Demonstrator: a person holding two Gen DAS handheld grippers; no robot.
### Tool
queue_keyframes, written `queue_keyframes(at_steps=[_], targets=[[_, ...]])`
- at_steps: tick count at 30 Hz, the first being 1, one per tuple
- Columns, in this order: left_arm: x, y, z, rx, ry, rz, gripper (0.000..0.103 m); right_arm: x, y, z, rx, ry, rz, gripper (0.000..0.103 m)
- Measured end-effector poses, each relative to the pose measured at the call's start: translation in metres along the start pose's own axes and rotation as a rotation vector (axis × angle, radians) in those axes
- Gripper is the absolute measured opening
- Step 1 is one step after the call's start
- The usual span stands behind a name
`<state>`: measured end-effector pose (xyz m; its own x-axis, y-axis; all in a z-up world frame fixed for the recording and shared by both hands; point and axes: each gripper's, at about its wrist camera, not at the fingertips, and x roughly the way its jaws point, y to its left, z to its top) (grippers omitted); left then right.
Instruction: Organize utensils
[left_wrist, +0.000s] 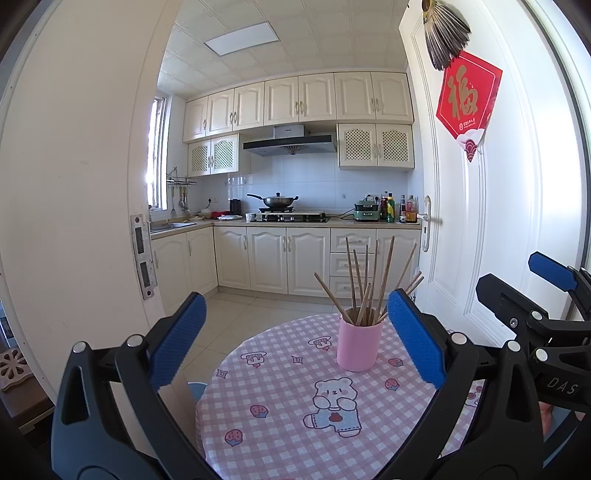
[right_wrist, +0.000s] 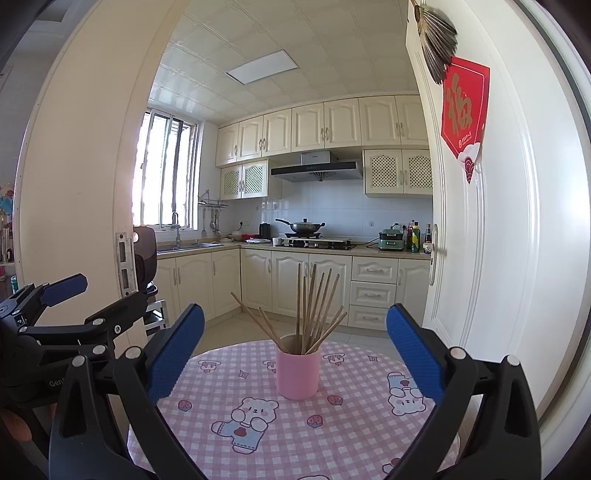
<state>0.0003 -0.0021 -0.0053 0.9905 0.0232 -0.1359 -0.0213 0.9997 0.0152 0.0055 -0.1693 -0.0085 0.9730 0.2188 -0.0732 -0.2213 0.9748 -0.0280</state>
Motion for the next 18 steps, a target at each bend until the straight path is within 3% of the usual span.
queue_keyframes(at_steps=[18], targets=[[0.0012, 0.0003, -0.0007, 0.001, 0.002, 0.001, 0.097, -0.0004, 0.0013, -0.0025, 0.003, 0.004, -0.002, 0.095]])
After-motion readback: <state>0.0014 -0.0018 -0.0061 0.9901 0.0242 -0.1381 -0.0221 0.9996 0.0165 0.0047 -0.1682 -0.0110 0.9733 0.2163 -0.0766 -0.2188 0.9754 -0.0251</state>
